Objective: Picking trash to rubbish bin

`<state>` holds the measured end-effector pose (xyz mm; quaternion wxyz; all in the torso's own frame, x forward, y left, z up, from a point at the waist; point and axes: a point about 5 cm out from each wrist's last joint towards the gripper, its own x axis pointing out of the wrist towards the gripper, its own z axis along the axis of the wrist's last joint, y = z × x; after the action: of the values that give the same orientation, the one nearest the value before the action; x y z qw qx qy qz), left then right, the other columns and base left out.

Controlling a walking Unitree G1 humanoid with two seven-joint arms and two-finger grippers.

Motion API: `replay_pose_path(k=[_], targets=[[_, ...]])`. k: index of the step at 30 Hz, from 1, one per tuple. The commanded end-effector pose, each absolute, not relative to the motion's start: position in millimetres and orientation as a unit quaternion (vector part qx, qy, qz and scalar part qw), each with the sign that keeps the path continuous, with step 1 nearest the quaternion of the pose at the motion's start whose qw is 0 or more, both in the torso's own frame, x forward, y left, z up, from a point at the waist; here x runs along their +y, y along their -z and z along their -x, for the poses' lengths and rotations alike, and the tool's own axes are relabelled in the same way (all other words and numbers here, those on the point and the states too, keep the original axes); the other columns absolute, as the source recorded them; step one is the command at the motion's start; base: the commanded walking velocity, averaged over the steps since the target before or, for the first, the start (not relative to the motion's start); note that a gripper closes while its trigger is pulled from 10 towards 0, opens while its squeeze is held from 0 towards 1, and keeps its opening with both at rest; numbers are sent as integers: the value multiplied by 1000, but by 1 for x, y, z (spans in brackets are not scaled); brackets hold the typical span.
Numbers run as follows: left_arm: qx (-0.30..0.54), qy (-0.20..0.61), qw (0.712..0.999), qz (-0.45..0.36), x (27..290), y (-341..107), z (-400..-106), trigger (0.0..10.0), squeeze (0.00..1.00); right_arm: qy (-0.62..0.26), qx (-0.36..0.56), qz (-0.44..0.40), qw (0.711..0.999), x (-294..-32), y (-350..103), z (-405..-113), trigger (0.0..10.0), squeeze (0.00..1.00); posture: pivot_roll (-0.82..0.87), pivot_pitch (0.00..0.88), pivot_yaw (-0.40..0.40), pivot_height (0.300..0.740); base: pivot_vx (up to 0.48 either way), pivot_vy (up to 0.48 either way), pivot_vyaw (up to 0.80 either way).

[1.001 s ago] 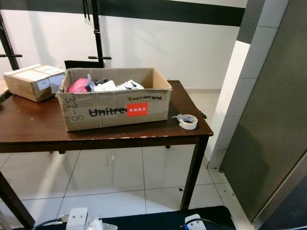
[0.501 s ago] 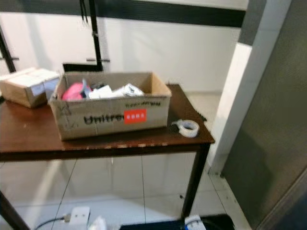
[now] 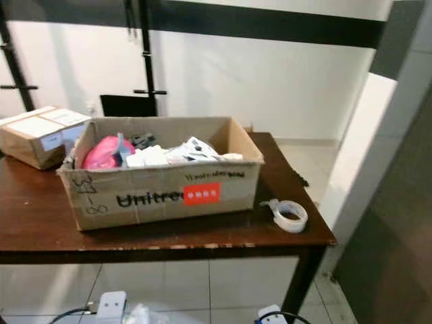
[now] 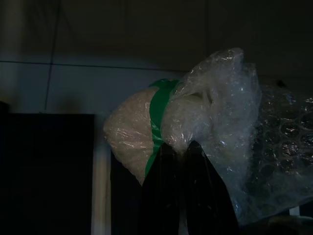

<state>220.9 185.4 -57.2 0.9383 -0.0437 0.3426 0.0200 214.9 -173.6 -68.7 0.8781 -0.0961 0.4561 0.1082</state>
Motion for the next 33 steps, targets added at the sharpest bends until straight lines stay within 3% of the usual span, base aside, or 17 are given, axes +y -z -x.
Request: replay_pose_path(k=[1, 14, 17, 25, 29, 33], targets=[[341, -25, 939, 43, 189, 57, -219, 10000, 0, -113, 462, 95, 875, -170, 71, -211, 10000, 0, 70, 0, -82, 740, 341, 0, 0], [332, -33, 943, -2, 195, 56, -218, 10000, 0, -119, 461, 98, 874, -172, 70, -213, 10000, 0, 76, 0, -88, 740, 0, -74, 0], [333, -42, 942, 5, 196, 57, -217, 10000, 0, -119, 461, 99, 874, -172, 70, -213, 10000, 0, 76, 0, -87, 740, 0, -480, 0], [338, -52, 940, 12, 199, 57, -218, 10000, 0, -123, 464, 95, 872, -171, 71, -211, 10000, 0, 76, 0, -85, 740, 0, 0, 0], [334, -37, 942, -2, 197, 55, -220, 10000, 0, -131, 463, 101, 871, -171, 71, -212, 10000, 0, 75, 0, -86, 740, 0, 0, 0], [315, 40, 945, -81, 191, 49, -227, 10000, 0, -163, 440, 118, 875, -168, 65, -220, 10000, 0, 75, 0, -86, 740, 0, 0, 0]])
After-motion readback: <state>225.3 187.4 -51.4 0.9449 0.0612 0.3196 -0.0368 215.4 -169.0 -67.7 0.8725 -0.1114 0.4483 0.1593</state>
